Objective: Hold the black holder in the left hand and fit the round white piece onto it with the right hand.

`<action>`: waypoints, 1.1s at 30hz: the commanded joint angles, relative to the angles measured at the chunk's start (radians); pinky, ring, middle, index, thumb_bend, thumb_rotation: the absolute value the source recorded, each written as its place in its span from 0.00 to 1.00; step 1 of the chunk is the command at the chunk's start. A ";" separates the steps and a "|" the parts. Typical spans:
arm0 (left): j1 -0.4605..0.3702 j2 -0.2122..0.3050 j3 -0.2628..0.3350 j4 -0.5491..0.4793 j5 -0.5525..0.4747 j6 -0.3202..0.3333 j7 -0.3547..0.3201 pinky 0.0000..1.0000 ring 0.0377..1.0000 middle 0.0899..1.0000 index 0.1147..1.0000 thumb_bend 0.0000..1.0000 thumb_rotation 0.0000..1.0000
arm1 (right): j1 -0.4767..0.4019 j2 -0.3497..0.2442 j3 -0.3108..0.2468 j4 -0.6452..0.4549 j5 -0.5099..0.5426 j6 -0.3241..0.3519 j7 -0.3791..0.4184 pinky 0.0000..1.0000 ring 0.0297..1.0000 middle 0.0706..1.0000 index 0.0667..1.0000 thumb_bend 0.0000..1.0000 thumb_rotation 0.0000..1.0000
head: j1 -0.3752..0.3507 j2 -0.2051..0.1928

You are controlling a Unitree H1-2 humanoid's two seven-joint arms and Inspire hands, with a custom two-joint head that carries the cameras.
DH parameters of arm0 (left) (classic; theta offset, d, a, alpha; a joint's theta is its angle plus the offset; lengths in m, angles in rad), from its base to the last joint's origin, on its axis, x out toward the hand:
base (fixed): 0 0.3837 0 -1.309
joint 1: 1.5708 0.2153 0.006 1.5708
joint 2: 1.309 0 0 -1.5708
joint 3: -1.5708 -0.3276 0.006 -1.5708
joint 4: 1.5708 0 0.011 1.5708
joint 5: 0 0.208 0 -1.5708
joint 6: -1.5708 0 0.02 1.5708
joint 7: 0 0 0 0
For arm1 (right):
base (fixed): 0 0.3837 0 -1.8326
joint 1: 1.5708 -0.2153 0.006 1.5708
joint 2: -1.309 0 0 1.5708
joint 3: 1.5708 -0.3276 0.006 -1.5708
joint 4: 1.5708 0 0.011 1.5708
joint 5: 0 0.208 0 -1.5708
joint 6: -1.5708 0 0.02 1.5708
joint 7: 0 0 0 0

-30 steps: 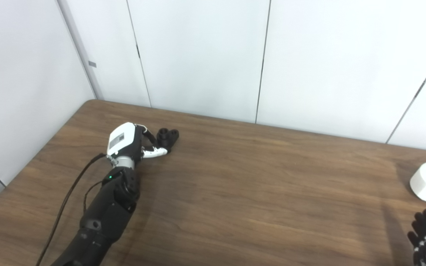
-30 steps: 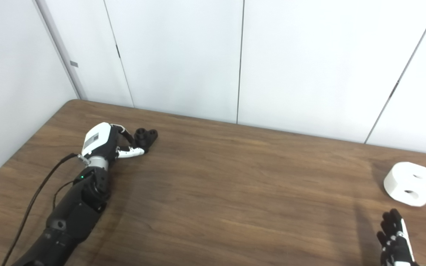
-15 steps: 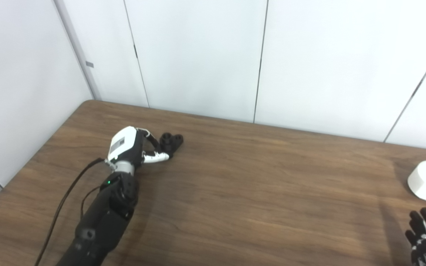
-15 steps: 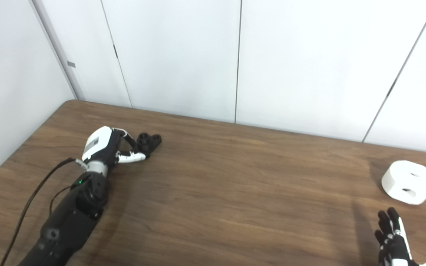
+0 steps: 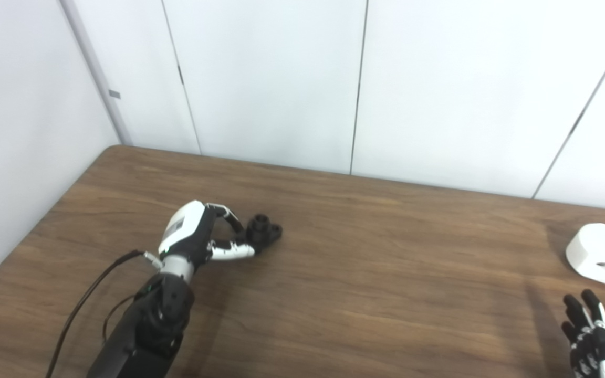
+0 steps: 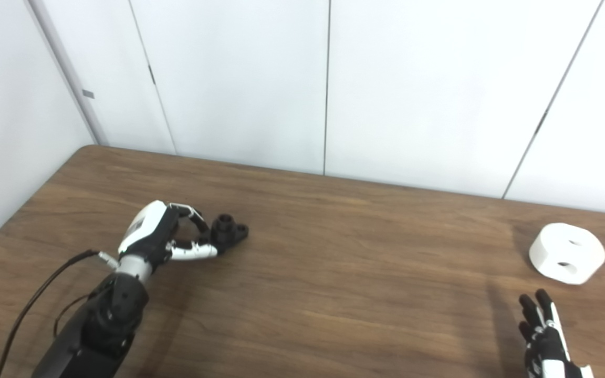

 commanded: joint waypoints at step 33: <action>0.205 -0.010 -0.320 -0.197 0.303 -0.479 -0.071 0.99 0.85 0.75 0.42 0.52 0.05 | 0.116 0.043 0.081 -0.077 -0.069 0.003 -0.059 1.00 0.95 0.91 0.97 0.56 0.93 | -0.181 0.086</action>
